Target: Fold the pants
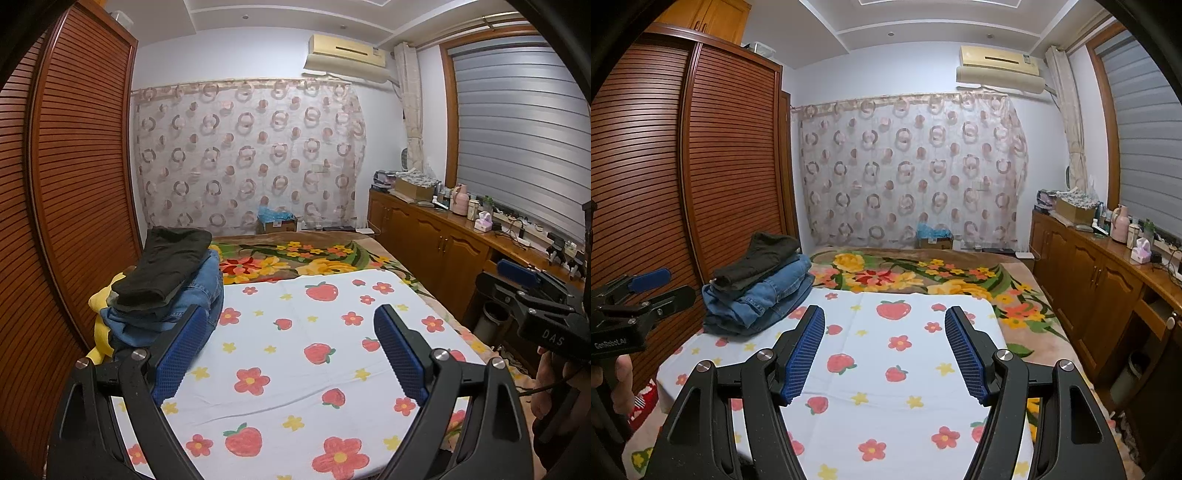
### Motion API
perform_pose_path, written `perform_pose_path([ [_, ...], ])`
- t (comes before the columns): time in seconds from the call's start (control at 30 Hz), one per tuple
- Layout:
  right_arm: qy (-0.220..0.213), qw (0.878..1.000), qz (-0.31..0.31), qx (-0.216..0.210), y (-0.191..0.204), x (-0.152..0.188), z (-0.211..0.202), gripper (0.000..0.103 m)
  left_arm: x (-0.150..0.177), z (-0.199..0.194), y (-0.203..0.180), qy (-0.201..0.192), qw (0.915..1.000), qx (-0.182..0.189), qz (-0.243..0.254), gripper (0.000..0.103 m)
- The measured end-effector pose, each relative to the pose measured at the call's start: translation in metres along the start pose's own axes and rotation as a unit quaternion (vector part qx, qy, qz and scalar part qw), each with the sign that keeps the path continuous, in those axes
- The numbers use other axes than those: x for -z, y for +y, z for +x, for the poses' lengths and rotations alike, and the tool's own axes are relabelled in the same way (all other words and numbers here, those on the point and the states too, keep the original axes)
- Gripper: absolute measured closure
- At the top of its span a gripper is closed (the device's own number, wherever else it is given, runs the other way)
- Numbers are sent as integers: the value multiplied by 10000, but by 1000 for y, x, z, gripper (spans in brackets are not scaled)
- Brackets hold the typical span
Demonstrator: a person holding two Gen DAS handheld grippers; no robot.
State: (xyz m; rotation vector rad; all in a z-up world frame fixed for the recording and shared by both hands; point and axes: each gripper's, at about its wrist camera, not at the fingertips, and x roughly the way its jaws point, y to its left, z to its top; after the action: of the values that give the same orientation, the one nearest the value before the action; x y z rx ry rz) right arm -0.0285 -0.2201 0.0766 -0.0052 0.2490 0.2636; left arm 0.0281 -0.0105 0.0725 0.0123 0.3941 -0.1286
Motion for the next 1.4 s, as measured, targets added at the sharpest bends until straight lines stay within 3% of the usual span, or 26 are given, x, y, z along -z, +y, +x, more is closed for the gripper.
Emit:
perform_pose_path([
  [1.4, 9, 10000, -37, -83, 1, 5, 2, 33, 2, -1, 1, -13, 10000, -4, 12, 11],
])
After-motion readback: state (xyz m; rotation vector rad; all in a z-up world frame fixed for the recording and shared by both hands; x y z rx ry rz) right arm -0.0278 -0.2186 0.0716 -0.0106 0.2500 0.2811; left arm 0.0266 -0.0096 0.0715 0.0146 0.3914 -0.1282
